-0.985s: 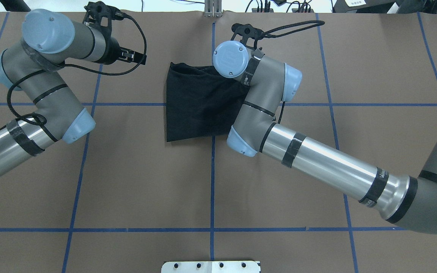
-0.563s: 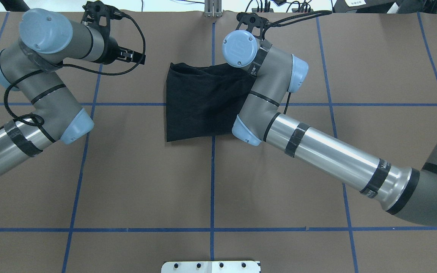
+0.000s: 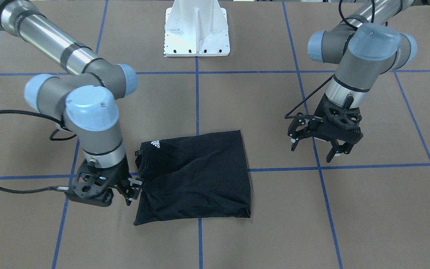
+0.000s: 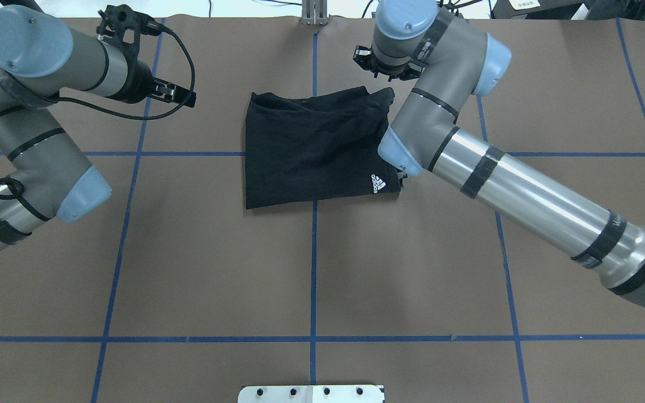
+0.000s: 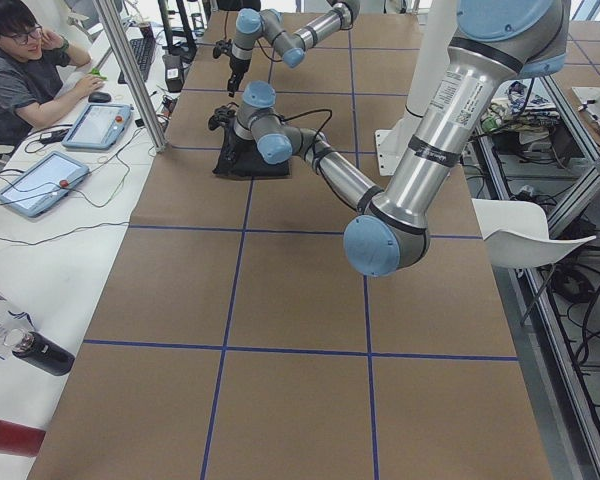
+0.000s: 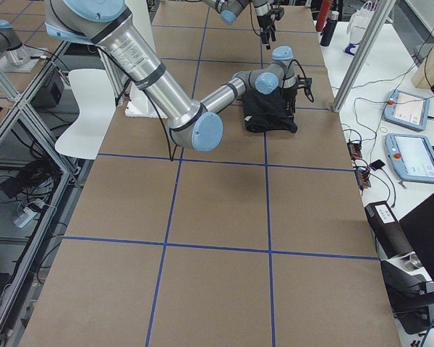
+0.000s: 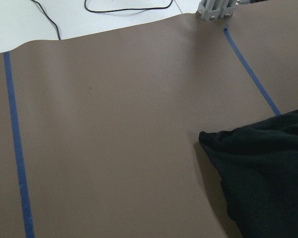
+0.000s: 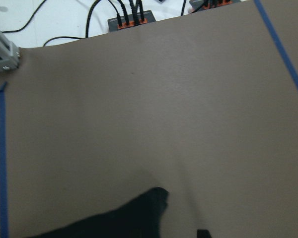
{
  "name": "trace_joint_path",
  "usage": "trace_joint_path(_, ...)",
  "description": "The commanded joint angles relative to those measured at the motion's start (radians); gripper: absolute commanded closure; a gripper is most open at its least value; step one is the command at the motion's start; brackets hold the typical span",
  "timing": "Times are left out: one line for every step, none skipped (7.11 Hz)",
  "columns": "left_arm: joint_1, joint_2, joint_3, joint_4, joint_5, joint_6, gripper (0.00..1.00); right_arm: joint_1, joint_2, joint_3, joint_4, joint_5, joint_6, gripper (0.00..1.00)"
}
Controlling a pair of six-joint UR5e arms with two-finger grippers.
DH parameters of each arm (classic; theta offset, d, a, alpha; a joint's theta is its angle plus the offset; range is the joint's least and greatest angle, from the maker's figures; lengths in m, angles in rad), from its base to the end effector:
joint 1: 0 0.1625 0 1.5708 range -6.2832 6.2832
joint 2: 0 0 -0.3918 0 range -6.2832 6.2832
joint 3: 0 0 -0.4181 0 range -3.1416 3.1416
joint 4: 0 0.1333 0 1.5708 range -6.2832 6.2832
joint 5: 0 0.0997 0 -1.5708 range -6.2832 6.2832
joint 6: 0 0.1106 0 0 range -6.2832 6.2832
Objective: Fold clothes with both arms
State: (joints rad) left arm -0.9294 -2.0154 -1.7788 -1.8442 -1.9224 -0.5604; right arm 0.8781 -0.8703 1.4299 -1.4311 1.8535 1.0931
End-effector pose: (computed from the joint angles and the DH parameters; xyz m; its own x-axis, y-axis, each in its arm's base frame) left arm 0.3088 -0.5727 0.2450 0.6888 0.4066 -0.6001 0.0077 0.8237 0.5670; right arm -0.4011 -0.6438 0.2572 0.7210 0.1775 0.6698 -0.3297 0.9381 0.1063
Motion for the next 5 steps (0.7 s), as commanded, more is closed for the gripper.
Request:
trace_joint_path(-0.130,0.099,-0.145,0.189,-0.095,0.143,0.00,0.158,-0.326,0.281,-0.068,0.186,-0.338,0.00)
trace_joint_path(-0.222,0.184,-0.149,0.191,-0.186,0.269,0.00,0.233,-0.449,0.332,-0.066,0.231,-0.493,0.00)
trace_joint_path(-0.312,0.252,-0.140,0.194,-0.213,0.439,0.00,0.331,-0.558,0.358,-0.057,0.301,-0.659,0.00)
trace_joint_path(-0.377,0.324,-0.131,0.194,-0.225,0.521,0.00,0.434,-0.679,0.377,-0.055,0.375,-0.803,0.00)
trace_joint_path(-0.429,0.372,-0.104,0.194,-0.228,0.559,0.00,0.531,-0.782,0.376,-0.055,0.398,-0.961,0.00)
